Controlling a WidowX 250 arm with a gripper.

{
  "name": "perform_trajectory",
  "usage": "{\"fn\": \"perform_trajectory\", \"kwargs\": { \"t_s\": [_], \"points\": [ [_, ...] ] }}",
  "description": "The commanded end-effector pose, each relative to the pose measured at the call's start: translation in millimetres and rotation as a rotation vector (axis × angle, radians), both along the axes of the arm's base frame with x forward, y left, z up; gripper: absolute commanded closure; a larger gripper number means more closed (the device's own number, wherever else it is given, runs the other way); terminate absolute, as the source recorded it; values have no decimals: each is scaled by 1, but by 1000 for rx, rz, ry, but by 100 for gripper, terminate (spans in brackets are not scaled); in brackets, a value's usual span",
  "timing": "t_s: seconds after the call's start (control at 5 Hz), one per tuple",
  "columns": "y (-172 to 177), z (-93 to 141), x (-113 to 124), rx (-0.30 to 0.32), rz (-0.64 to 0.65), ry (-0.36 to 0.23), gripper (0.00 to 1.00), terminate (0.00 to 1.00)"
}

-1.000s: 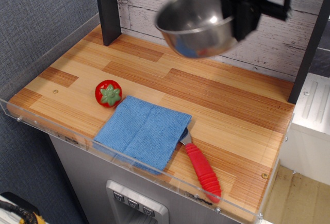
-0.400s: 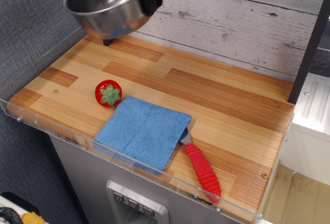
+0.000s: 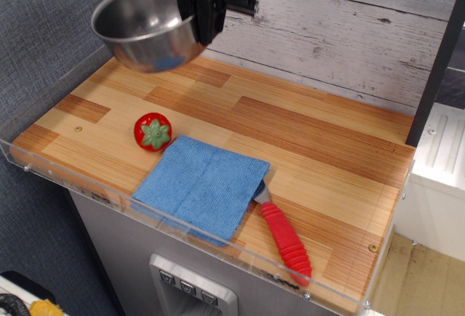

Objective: Move the metal pot behind the strawberry, near the back left corner of the table.

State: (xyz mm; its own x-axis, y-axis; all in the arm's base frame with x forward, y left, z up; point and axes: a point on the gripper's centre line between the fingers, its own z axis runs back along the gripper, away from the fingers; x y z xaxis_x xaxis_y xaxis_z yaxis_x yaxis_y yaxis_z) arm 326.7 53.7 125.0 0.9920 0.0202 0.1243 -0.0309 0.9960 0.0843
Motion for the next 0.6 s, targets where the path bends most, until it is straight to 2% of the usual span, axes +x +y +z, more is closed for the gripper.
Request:
{"fn": "perform_trajectory", "kwargs": {
  "t_s": [0.0,0.4],
  "points": [
    [15,-11,3,23,37,6,100,0],
    [36,-27,7,51,76,46,100,0]
  ]
}}
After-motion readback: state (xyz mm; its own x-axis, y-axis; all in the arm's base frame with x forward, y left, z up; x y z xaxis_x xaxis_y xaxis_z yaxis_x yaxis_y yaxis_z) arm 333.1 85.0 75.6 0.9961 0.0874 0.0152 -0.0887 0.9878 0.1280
